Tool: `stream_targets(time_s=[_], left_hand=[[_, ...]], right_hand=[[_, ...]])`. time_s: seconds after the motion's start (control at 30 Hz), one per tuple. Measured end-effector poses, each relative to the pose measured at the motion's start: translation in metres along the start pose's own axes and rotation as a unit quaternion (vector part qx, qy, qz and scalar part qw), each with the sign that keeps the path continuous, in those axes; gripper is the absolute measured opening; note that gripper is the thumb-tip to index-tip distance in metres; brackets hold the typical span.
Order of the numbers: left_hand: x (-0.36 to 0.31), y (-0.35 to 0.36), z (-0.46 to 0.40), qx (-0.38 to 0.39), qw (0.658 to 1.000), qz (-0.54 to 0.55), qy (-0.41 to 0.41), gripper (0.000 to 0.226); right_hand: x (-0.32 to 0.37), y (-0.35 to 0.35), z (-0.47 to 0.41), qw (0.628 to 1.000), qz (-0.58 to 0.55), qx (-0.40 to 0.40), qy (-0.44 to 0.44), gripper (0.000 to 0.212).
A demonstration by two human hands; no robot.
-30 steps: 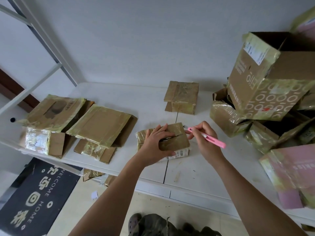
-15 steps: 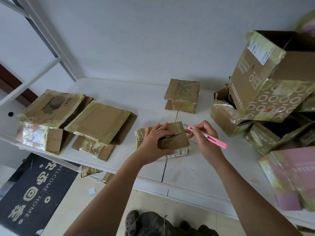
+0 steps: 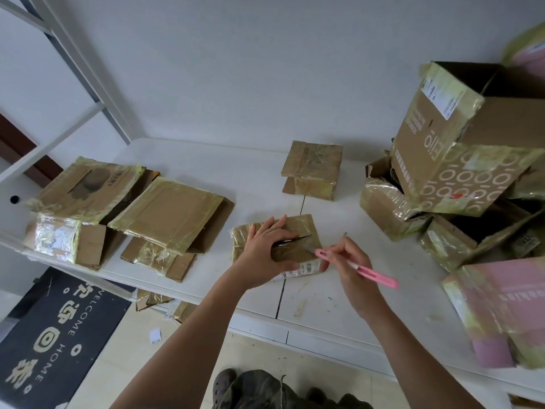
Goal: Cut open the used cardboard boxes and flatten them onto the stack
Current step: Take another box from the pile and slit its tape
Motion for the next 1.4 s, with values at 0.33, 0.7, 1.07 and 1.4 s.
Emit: stream_targets(time_s=[0.33, 0.7, 1.07, 1.4], left_hand=[[0.0, -0.001, -0.001, -0.001, 1.0, 0.005, 0.001, 0.063], [-0.001, 0.0, 0.001, -0.001, 1.0, 0.003, 0.0, 0.06], [-0.002, 0.002, 0.003, 0.004, 1.0, -0.006, 0.0, 0.059], [0.001, 0.003, 0.002, 0.004, 1.0, 0.005, 0.003, 0.059]], right_hand=[[-0.004, -0.012, -0.034, 0.999, 0.015, -0.029, 0.024, 0.013], [-0.006, -0.013, -0.035, 0.998, 0.02, 0.002, 0.058, 0.017], [-0.005, -0.016, -0.022, 0.996, 0.072, 0.031, 0.032, 0.016], [-0.006, -0.023, -0.006, 0.994, 0.103, 0.035, 0.018, 0.024]])
Point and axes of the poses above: each hand's wrist, its own z-axis away from the middle knuckle, its own y-axis out of the palm, x = y × z, the point moved 7 cm from there along -z, towards the middle knuckle, and after that the axes turned 12 degrees about z, right-handed, at the moved point
